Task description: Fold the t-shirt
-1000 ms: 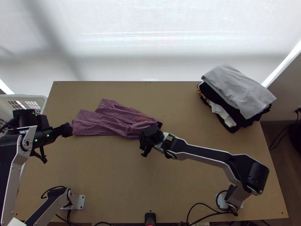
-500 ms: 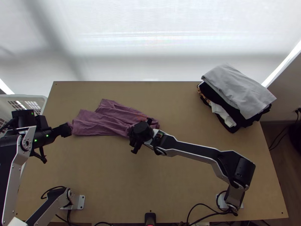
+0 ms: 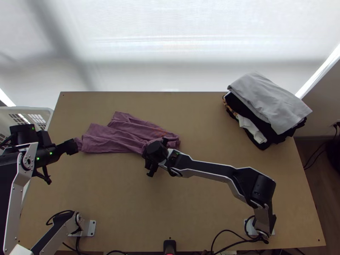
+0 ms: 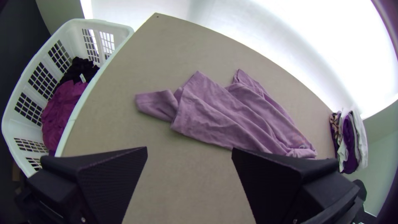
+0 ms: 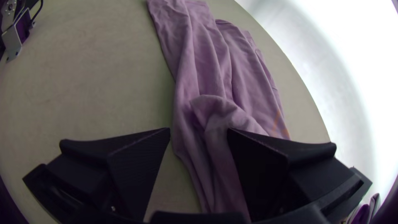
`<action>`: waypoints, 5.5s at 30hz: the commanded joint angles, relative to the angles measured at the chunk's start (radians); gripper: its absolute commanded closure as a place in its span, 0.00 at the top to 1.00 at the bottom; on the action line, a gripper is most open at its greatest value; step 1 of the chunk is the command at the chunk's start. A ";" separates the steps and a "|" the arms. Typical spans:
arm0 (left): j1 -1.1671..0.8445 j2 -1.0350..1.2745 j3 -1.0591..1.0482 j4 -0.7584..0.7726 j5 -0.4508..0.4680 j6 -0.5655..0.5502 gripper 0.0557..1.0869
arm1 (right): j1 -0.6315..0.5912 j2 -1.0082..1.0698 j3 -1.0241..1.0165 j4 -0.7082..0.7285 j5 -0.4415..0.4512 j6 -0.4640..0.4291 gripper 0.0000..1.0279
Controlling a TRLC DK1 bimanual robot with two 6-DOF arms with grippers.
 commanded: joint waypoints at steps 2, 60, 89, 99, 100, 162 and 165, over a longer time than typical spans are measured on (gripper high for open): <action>0.008 -0.008 -0.023 0.008 0.012 0.016 0.96 | -0.017 0.038 0.032 0.006 0.000 0.008 0.64; 0.023 0.035 -0.046 0.049 0.022 0.041 0.96 | -0.081 -0.022 0.044 0.000 0.000 0.007 0.59; 0.037 0.058 -0.035 0.067 0.036 0.045 0.96 | -0.056 0.045 0.038 -0.015 0.000 0.030 0.59; 0.037 0.061 -0.028 0.067 0.036 0.048 0.96 | -0.070 0.065 0.044 -0.012 0.000 0.033 0.48; 0.037 0.062 -0.028 0.067 0.036 0.050 0.96 | -0.070 0.061 0.043 -0.011 0.001 0.033 0.44; -0.006 0.575 -0.063 0.377 0.051 0.108 0.83 | -0.291 -0.255 -0.046 -0.012 0.024 0.084 0.03; -0.038 0.584 -0.052 0.377 0.051 0.082 0.78 | -0.291 -0.255 -0.046 -0.012 0.024 0.087 0.03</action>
